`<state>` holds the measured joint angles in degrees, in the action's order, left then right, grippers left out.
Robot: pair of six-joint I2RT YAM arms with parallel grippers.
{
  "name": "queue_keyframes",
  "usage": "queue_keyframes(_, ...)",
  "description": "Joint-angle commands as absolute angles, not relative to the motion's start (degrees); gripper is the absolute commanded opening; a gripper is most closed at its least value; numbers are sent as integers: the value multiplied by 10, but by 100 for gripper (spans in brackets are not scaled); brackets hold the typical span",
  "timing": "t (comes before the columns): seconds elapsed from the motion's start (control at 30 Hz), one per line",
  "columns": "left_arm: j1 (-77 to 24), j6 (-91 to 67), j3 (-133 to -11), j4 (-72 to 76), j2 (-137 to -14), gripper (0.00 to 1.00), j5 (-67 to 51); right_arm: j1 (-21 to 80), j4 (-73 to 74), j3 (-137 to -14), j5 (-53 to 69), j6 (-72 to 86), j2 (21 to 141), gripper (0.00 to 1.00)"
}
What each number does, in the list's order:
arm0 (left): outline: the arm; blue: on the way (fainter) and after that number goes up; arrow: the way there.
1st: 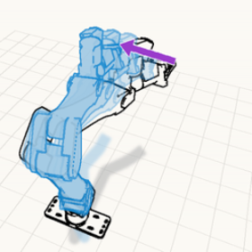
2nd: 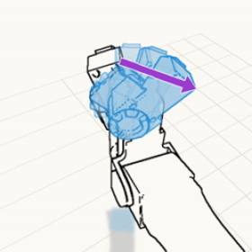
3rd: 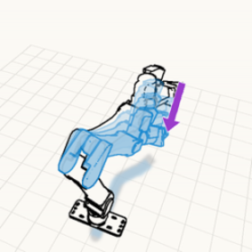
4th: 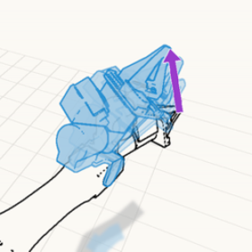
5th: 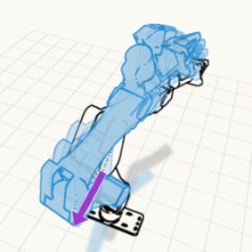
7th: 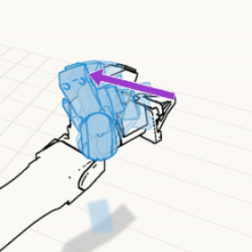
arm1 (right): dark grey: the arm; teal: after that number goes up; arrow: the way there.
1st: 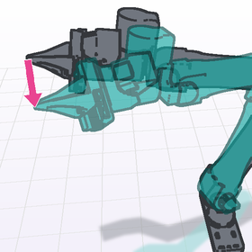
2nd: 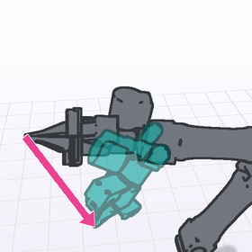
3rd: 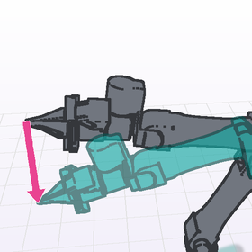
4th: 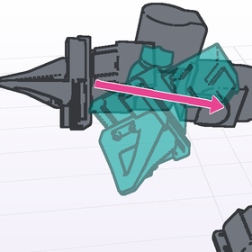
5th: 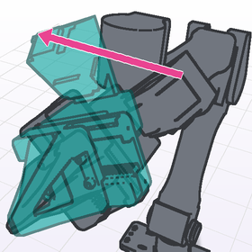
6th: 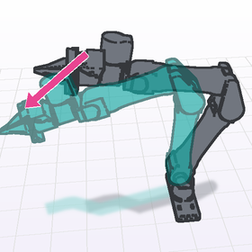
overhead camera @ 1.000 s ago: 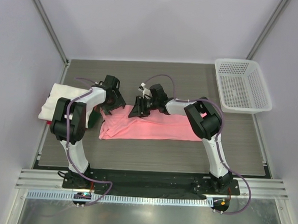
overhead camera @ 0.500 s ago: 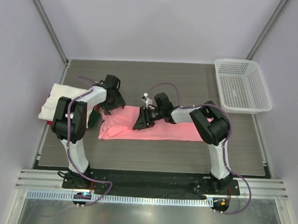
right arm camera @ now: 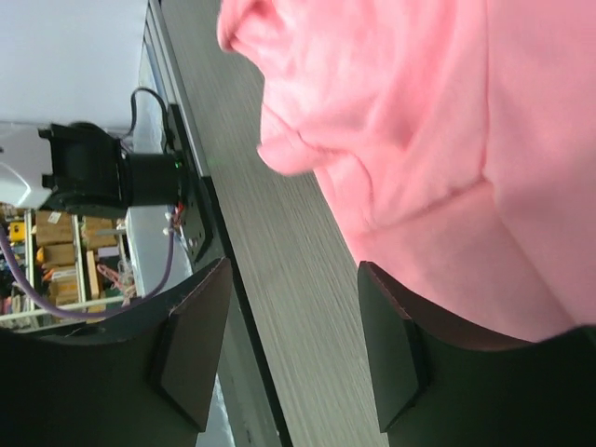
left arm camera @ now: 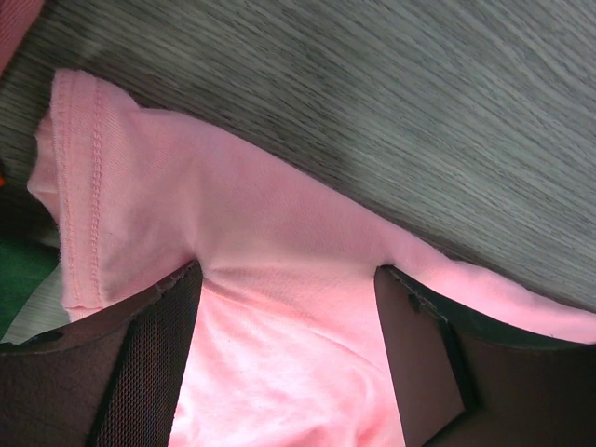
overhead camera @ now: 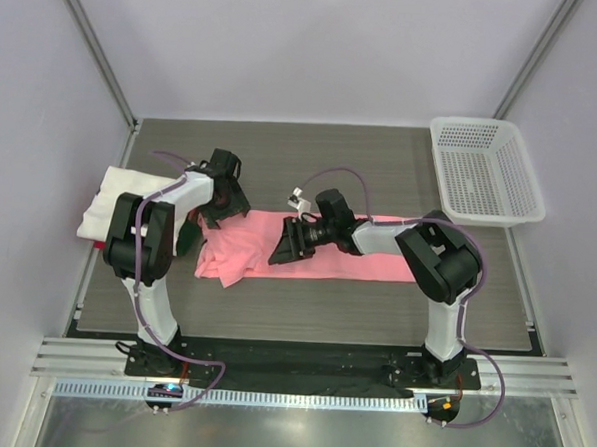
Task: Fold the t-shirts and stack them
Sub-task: Fold the tshirt
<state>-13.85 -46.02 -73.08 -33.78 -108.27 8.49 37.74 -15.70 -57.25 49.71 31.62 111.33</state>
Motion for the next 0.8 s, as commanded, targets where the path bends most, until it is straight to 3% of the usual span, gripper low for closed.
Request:
queue_keyframes(0.0,-133,-449,-732,-352,-1084,76,95,397,-214,-627,456,363,1114,63)
queue_keyframes(0.2,-134,-447,-729,-352,-1076,75,87,410,-143,-646,320,432,1126,48)
queue_keyframes(0.43,-134,-453,-718,-345,-1061,75,90,441,-126,-549,218,498,1063,45)
queue_keyframes(0.77,-134,-459,-712,-334,-1057,75,88,482,-137,-566,172,554,1098,41)
